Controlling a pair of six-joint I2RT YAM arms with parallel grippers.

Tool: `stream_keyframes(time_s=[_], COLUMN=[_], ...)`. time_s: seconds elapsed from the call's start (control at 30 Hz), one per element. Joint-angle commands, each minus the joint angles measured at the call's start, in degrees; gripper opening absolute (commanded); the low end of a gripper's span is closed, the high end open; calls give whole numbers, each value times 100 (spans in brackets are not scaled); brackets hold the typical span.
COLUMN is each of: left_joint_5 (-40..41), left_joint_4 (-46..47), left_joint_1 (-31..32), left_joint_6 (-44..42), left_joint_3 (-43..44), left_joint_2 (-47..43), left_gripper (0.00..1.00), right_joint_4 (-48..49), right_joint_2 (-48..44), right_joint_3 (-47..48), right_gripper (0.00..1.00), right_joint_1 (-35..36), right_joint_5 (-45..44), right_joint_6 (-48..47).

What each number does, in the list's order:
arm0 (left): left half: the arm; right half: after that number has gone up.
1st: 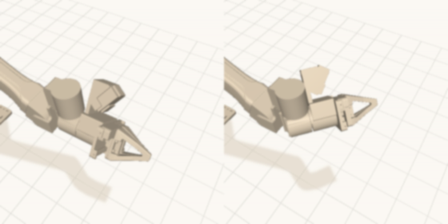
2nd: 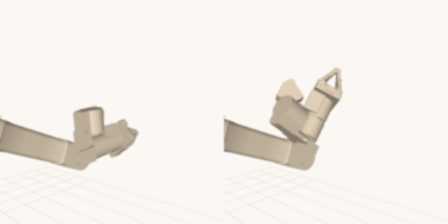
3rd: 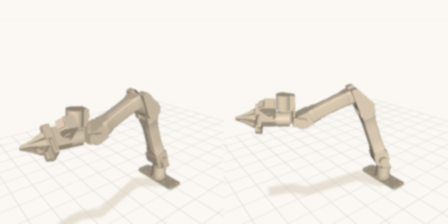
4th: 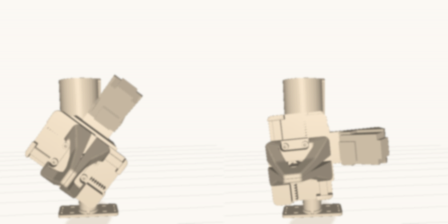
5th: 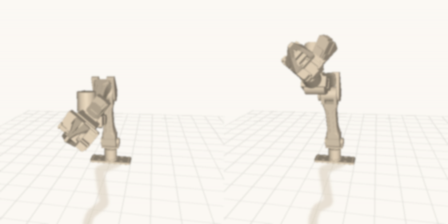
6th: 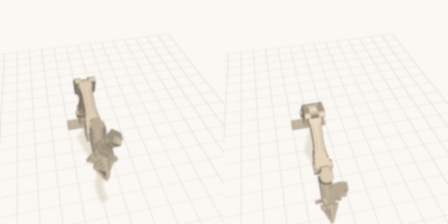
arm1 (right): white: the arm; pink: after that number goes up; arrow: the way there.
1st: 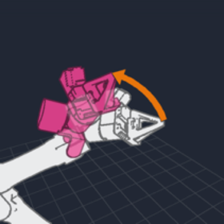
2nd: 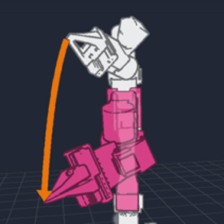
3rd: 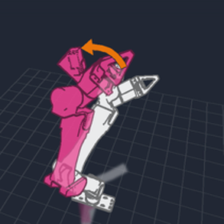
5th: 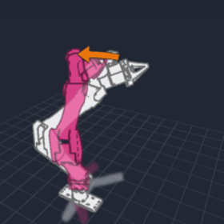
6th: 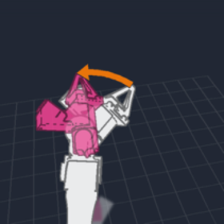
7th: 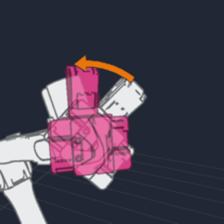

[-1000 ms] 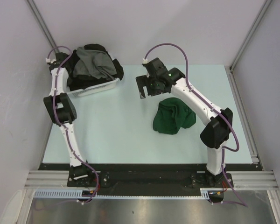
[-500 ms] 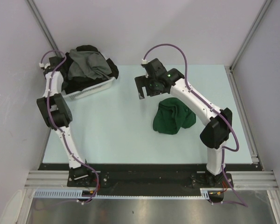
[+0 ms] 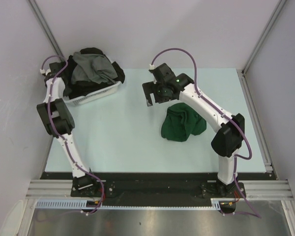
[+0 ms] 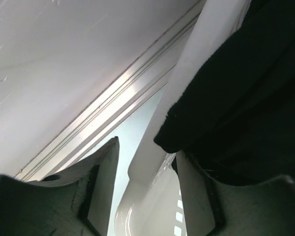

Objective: Fold and stack the t-shirts
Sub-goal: Move the tshirt to the center of the board

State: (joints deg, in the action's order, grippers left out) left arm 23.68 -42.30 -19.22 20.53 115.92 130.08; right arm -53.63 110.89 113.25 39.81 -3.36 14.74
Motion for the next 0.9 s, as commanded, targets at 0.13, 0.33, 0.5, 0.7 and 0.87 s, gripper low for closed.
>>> stream_keyframes(time_s=[0.13,0.33,0.5,0.7,0.87], left_joint_5=[-302,-619,-760,-593,-330], left_joint_4=[301,407,670,1005,1172], left_joint_1=[-134,-47,243,586,701], left_joint_6=[-58,-164,-286,-498,-437], left_joint_3=[344,406,-426,-1834,-3764], left_joint_2=[-192,-676,-1553,-2827,-3884], left_gripper=[57,58,59,59,58], right_joint_4=[98,256,388,485,599], right_joint_2=[-410,-419,-384,-349,-323], right_joint_3=[-189,-321,-304,-242,-146], right_gripper=[98,98,98,99,99], right_joint_1=[35,70,97,115,106], right_joint_5=[45,133,221,274,458], right_joint_6=[-51,46,81,99,90])
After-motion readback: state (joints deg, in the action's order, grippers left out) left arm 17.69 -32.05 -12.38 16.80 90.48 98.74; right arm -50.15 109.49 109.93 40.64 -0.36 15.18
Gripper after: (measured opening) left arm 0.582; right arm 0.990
